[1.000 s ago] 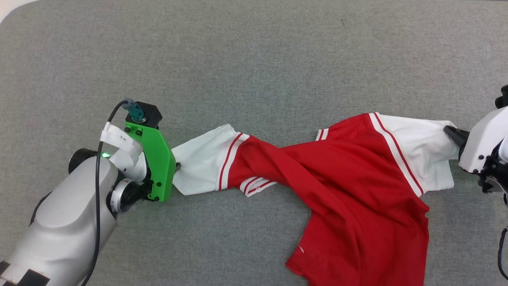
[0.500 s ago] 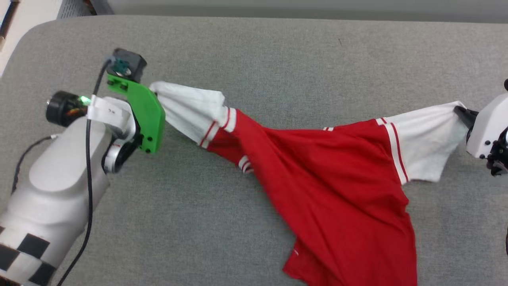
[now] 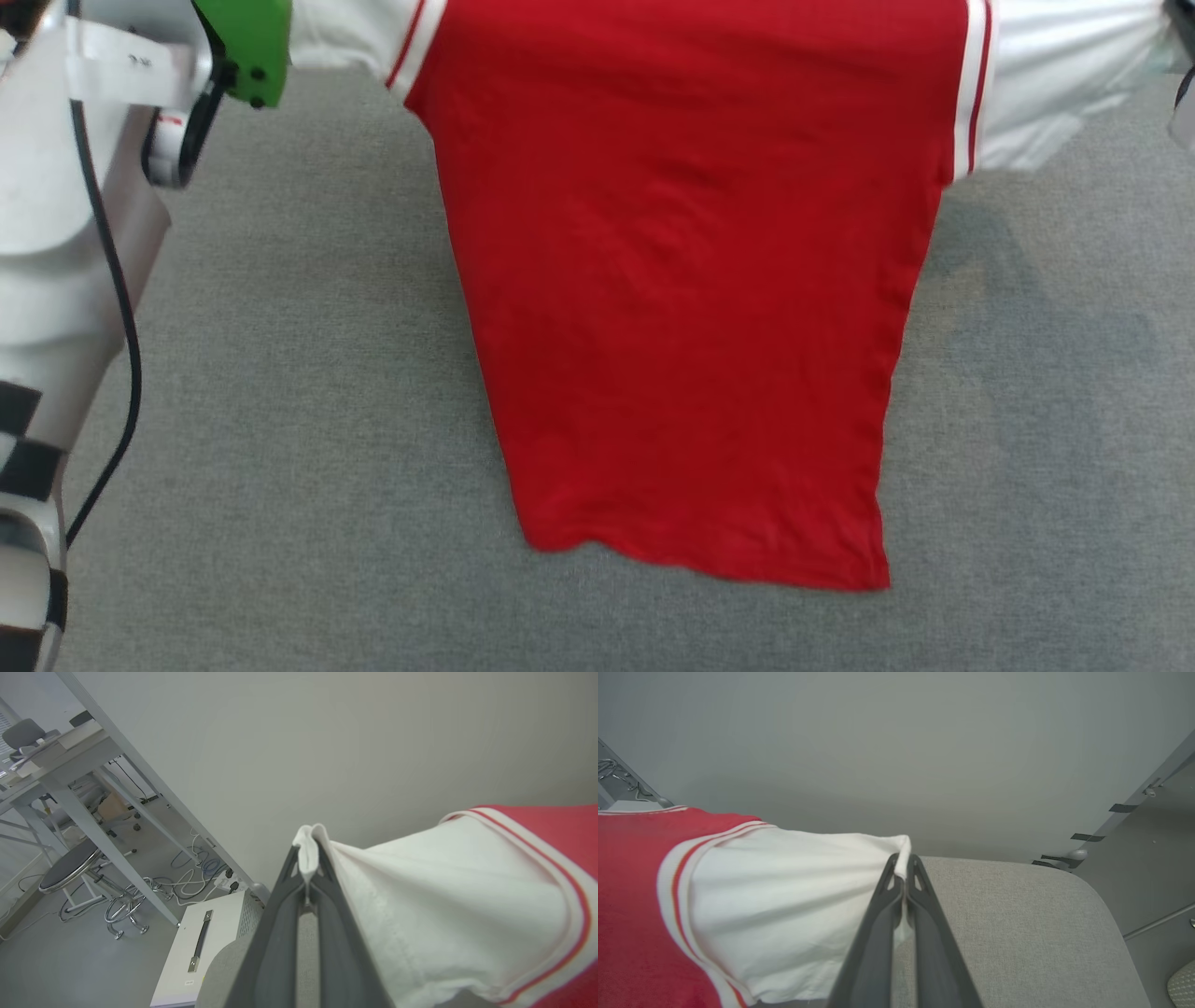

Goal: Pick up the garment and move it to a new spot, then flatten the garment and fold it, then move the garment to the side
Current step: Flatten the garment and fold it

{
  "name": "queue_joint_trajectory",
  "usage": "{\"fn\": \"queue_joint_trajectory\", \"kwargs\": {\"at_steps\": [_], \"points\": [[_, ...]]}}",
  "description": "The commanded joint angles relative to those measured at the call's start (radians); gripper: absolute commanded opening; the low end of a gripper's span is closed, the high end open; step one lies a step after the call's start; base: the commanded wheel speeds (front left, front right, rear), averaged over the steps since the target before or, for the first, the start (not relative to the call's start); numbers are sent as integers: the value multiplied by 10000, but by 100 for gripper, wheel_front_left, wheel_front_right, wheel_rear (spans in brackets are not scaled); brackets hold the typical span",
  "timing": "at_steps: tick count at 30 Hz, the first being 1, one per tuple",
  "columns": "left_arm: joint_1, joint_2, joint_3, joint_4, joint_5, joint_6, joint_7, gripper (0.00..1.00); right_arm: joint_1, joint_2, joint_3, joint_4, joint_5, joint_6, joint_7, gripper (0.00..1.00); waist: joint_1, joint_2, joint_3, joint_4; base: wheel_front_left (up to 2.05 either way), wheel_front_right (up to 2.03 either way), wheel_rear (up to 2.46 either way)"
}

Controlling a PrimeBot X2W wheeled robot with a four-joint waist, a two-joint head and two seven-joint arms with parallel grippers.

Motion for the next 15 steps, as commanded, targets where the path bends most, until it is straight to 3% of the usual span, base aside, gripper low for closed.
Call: {"fn": "queue_joint_trajectory", "kwargs": {"at_steps": [1,15], "points": [[-423,-46,33,210,182,123,-287,0,-527,101,19,216,-147,-9,-291,0,-1,0,174,-130,0,0,0],[-4508,-393,554,1921,789,351,-2056,0,-5623,376,-473,2222,-1364,-9,-2657,0,-1,0,2105,-400,0,0,0]]}}
